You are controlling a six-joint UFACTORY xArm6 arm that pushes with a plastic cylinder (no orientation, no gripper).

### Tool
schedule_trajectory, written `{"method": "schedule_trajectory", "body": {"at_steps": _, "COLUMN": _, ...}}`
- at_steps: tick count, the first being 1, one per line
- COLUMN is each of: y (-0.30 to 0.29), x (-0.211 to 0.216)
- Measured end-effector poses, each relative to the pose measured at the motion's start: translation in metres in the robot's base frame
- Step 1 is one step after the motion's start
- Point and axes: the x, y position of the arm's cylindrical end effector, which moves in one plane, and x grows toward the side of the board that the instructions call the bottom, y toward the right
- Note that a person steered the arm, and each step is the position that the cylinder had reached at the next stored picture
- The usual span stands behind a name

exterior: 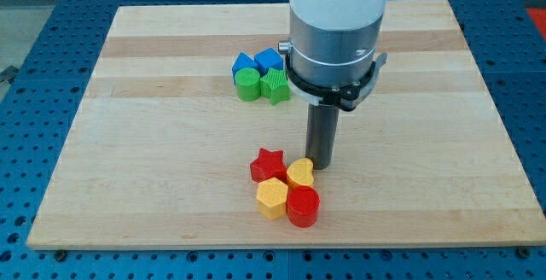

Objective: Move green star into blue cube

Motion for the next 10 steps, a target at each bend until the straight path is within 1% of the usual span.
{"method": "schedule_trajectory", "body": {"at_steps": 1, "y": 0.000, "x": -0.024}}
{"method": "schedule_trajectory", "body": {"at_steps": 2, "y": -0.001, "x": -0.066}}
{"method": "schedule_trajectory", "body": {"at_steps": 3, "y": -0.040, "x": -0.074}}
{"method": "schedule_trajectory", "body": {"at_steps": 4, "y": -0.110, "x": -0.074}}
{"method": "schedule_trajectory", "body": {"at_steps": 5, "y": -0.113, "x": -0.074}}
{"method": "schedule_trajectory", "body": {"at_steps": 6, "y": -0.070, "x": -0.076}}
{"method": "schedule_trajectory", "body": {"at_steps": 7, "y": -0.033, "x": -0.093}}
{"method": "schedule_trajectory", "body": {"at_steps": 9, "y": -0.023, "x": -0.134}}
{"method": "schedule_trajectory", "body": {"at_steps": 10, "y": -0.021, "x": -0.131}}
